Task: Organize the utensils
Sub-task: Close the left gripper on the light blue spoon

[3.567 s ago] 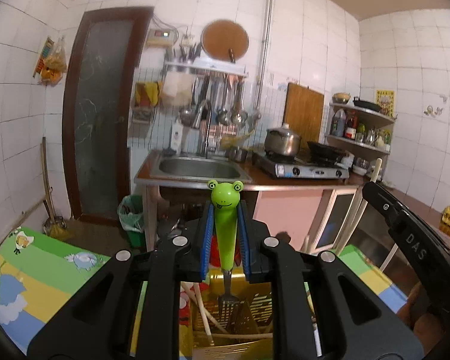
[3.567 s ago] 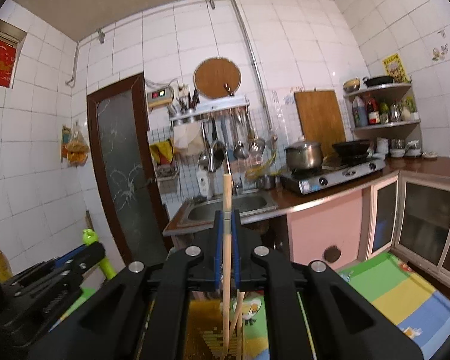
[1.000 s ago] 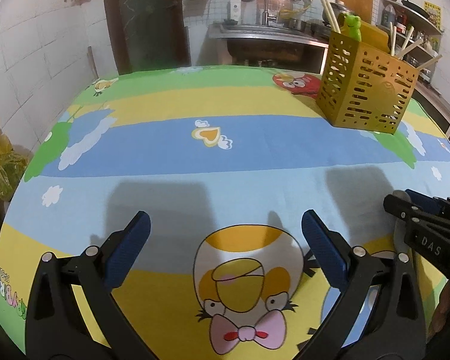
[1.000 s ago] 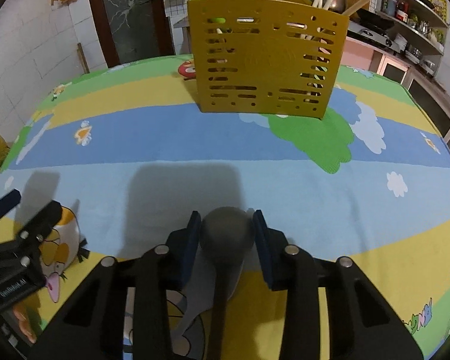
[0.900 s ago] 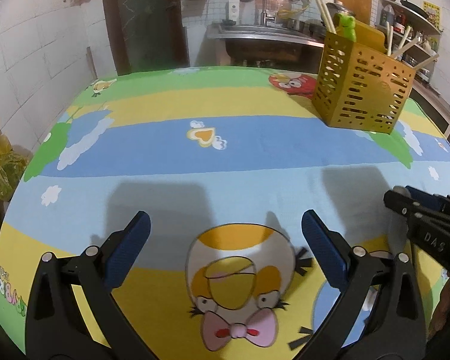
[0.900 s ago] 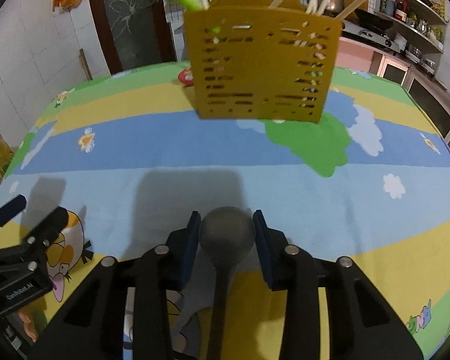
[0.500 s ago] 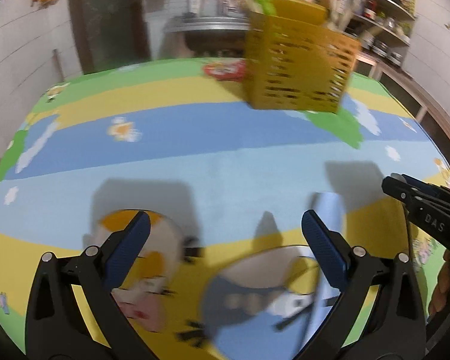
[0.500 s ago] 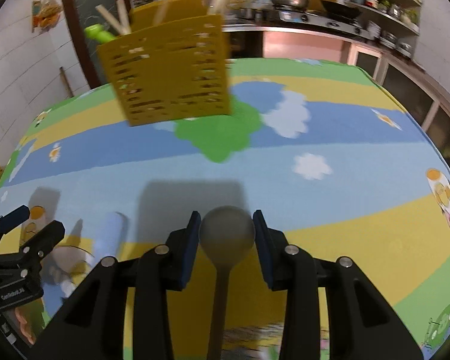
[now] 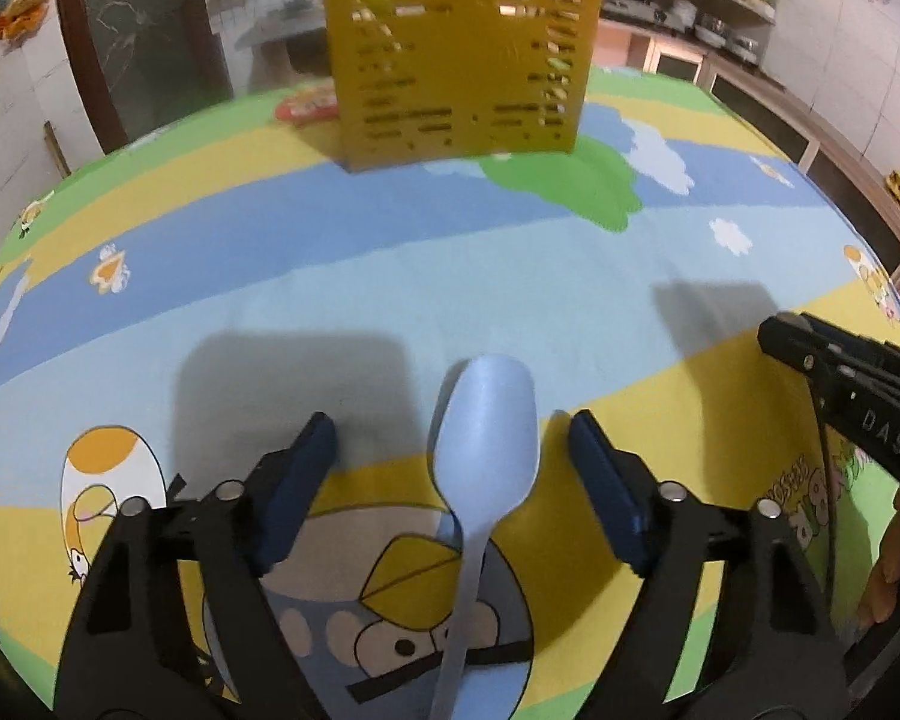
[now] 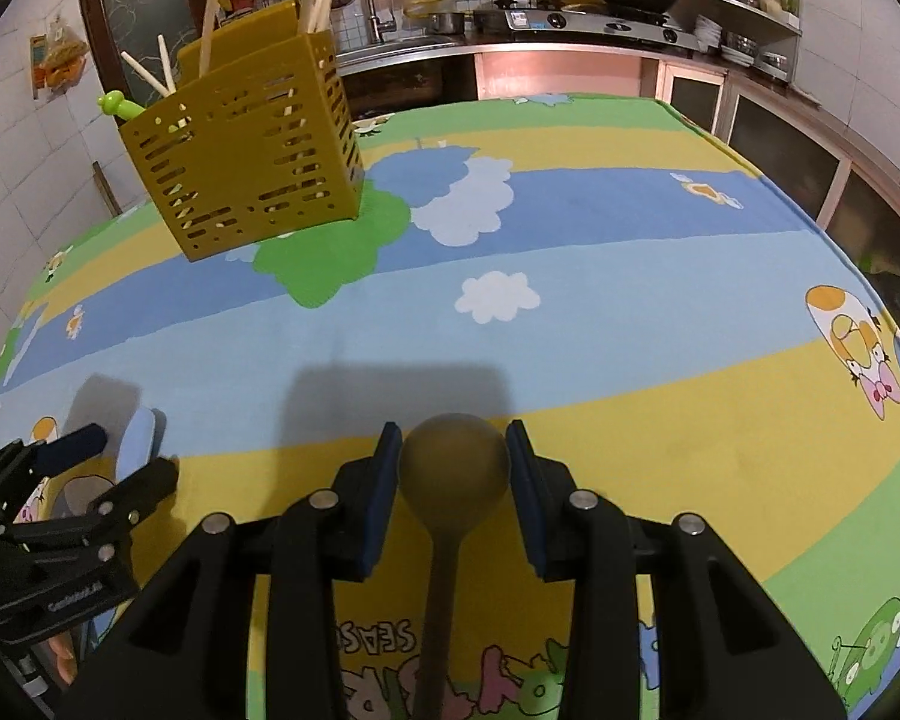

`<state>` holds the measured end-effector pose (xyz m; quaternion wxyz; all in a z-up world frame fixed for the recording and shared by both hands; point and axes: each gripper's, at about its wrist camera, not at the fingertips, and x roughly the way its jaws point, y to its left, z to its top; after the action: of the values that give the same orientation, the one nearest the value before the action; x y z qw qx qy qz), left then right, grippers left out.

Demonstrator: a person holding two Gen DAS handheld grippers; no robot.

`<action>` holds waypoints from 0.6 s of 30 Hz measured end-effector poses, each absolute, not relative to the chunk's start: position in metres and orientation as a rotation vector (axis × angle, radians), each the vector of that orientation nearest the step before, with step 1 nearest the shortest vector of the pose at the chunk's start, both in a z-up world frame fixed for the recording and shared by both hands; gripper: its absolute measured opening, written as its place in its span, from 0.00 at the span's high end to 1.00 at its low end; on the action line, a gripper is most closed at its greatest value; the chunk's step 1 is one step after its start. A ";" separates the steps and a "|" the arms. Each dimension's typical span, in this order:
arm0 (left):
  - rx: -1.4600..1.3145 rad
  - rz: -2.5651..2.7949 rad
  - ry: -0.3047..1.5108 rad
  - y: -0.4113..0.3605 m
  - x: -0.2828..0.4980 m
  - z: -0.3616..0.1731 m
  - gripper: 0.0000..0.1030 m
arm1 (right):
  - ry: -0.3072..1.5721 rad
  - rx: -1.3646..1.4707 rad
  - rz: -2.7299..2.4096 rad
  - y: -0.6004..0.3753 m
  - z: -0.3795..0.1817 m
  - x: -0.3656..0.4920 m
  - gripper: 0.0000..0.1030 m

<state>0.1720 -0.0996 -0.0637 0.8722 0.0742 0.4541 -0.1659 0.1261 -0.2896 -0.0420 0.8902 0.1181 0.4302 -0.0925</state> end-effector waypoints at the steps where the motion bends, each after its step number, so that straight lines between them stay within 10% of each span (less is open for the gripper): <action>1: 0.154 -0.350 0.950 -0.100 0.173 -0.063 0.40 | 0.891 0.242 -0.186 -0.288 -0.042 0.128 0.65; 6: 0.139 -0.346 0.964 -0.097 0.181 -0.060 0.69 | 0.881 0.233 -0.164 -0.279 -0.038 0.130 0.65; 18: -0.027 -0.229 0.855 -0.048 0.185 -0.030 0.70 | 0.760 0.223 -0.122 -0.262 -0.015 0.128 0.65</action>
<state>0.1850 -0.0476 -0.0303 0.9037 -0.0132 0.4135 -0.1106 0.1284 -0.2624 -0.0151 0.9208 0.1085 0.3698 -0.0593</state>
